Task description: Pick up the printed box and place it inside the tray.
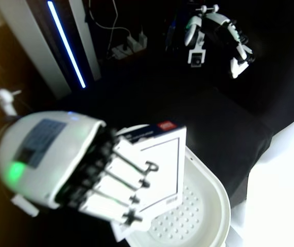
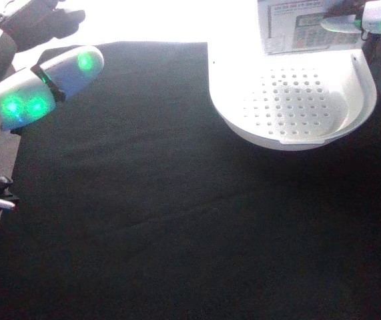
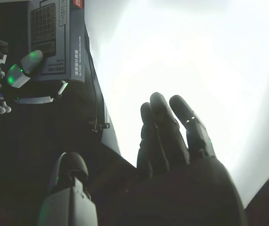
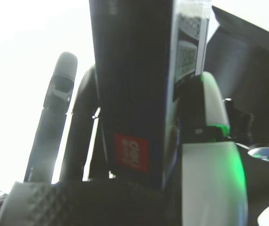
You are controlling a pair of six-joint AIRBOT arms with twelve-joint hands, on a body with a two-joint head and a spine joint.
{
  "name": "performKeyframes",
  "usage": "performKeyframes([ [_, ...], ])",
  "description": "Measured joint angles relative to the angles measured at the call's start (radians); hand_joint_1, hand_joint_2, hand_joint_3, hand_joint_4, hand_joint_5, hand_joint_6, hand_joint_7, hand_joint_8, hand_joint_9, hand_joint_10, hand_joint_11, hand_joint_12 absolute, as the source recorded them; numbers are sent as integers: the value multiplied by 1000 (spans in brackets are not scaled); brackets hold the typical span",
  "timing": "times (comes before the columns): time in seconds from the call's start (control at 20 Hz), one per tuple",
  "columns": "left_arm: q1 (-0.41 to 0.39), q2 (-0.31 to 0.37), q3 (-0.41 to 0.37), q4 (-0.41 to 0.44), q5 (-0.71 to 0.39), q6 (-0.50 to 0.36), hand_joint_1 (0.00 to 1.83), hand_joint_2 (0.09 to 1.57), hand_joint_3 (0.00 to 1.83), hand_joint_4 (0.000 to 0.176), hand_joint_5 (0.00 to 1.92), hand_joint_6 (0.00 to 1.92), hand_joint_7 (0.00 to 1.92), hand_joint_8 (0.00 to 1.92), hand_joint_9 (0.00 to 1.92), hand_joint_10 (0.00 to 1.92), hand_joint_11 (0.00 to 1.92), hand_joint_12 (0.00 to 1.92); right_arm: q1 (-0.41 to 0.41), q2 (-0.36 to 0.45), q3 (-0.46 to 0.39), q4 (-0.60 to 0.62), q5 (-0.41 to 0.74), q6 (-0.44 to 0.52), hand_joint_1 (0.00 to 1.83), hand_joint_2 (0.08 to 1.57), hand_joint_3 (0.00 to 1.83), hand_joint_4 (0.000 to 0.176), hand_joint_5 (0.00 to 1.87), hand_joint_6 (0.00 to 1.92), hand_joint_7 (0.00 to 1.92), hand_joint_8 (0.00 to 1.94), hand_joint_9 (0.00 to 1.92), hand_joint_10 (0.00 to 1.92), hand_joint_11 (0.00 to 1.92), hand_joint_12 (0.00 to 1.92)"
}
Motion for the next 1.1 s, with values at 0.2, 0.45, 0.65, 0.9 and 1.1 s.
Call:
performKeyframes([
  [0.2, 2, 0, 0, 4, 0, -1, 329, 1135, 3, 0, 270, 0, 564, 5, 564, 1, 9, 1438, 0, 4, -30, -11, 8, 6, 596, 505, 0, 176, 0, 0, 0, 0, 1, 0, 0, 361],
  [0.45, 32, 0, -3, -21, -10, -7, 345, 1160, 8, 0, 292, 6, 599, 10, 596, 11, 43, 1453, 0, 37, -51, -163, 47, 259, 614, 554, 23, 176, 0, 0, 0, 0, 0, 0, 0, 0],
  [0.65, 54, 2, -14, -38, -27, -11, 420, 1151, 0, 0, 317, 8, 665, 19, 633, 21, 80, 1526, 0, 80, -60, -155, 91, 293, 570, 649, 46, 176, 0, 0, 0, 0, 0, 0, 0, 0],
  [0.9, 72, 40, -34, -40, -55, -9, 428, 1142, 0, 0, 347, 2, 661, 3, 650, 11, 149, 1340, 0, 132, -109, -183, 90, 294, 606, 666, 35, 176, 0, 0, 0, 0, 0, 0, 0, 0],
  [1.1, 117, 145, -113, -34, -131, 60, 408, 1106, 0, 23, 270, 0, 516, 1, 434, 0, 4, 1158, -21, 166, -146, -176, 125, 293, 615, 658, 22, 176, 0, 0, 0, 0, 0, 0, 0, 0],
])
